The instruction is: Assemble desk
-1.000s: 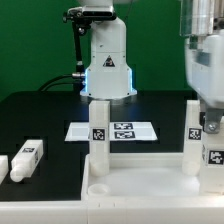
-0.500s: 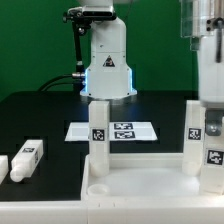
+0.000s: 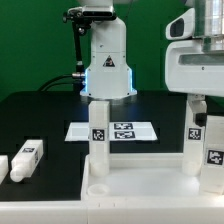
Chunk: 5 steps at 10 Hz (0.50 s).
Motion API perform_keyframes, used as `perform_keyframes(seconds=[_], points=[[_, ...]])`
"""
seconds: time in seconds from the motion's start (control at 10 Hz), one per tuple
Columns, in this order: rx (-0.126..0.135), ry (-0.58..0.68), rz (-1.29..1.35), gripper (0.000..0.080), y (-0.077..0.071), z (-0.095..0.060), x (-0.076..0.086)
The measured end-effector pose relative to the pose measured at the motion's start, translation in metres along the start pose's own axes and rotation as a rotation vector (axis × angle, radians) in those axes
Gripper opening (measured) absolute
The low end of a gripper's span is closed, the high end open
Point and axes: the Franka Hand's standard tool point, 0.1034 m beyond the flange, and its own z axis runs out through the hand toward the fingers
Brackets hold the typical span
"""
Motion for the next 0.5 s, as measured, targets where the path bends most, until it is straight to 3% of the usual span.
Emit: perform_keyframes(seconds=[0.1, 0.2, 0.3, 0.4, 0.5], points=[[0.0, 0.0, -0.077, 0.0649, 0.0, 0.0, 0.001], [0.0, 0.003, -0.417, 0.0649, 0.001, 0.0, 0.008], [0.001, -0.005, -0.558, 0.0649, 0.003, 0.003, 0.011], [0.001, -0.007, -0.508, 0.0649, 0.003, 0.003, 0.01], [0.001, -0.006, -0.494, 0.0541, 0.003, 0.003, 0.01]])
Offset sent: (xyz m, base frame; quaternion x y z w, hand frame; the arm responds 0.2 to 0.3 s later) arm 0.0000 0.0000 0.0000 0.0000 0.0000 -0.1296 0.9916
